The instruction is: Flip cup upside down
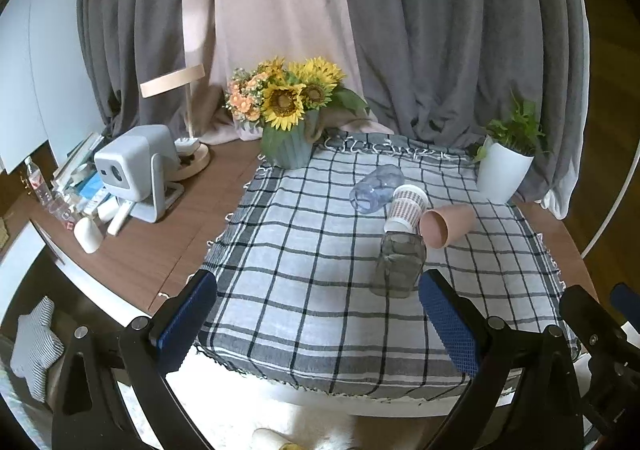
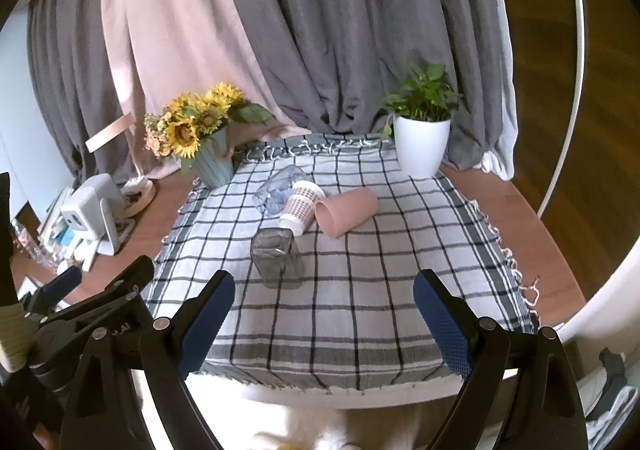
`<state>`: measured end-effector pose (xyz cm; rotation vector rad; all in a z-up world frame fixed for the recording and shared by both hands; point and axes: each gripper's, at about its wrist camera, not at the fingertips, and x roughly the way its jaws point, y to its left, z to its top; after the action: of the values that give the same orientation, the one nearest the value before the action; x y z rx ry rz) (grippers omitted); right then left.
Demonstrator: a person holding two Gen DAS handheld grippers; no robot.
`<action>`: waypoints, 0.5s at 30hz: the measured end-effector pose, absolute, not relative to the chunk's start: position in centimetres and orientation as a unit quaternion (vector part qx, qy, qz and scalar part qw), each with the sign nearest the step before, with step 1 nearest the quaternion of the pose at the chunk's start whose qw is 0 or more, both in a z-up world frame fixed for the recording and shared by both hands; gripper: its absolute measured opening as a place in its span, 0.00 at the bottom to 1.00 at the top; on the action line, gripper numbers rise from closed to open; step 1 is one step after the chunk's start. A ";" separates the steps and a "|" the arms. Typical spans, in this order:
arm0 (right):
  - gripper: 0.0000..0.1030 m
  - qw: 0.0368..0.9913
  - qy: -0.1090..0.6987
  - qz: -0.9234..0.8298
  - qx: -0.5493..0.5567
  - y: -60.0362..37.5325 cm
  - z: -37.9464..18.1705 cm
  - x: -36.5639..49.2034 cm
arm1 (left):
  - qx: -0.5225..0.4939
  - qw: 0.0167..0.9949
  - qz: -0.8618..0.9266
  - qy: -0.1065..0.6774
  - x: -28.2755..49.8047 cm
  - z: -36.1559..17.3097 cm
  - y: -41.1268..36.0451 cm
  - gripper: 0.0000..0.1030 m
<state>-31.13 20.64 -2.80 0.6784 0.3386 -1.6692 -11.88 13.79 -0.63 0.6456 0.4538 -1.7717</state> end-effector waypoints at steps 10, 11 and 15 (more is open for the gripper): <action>0.88 0.599 0.142 -0.735 0.285 20.7 -2.2 -30.8 | 0.279 0.556 -0.761 0.185 -12.5 -0.4 13.2 1.00; 0.88 0.597 0.141 -0.736 0.285 20.7 -2.2 -30.8 | 0.279 0.556 -0.761 0.183 -12.6 -0.4 13.2 1.00; 0.88 0.595 0.141 -0.739 0.284 20.8 -2.2 -30.9 | 0.277 0.554 -0.764 0.181 -12.7 -0.2 13.3 1.00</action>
<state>-30.91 20.79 -2.16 0.6604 0.3265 -1.7168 -12.73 13.31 -0.22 0.6553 0.4273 -1.8044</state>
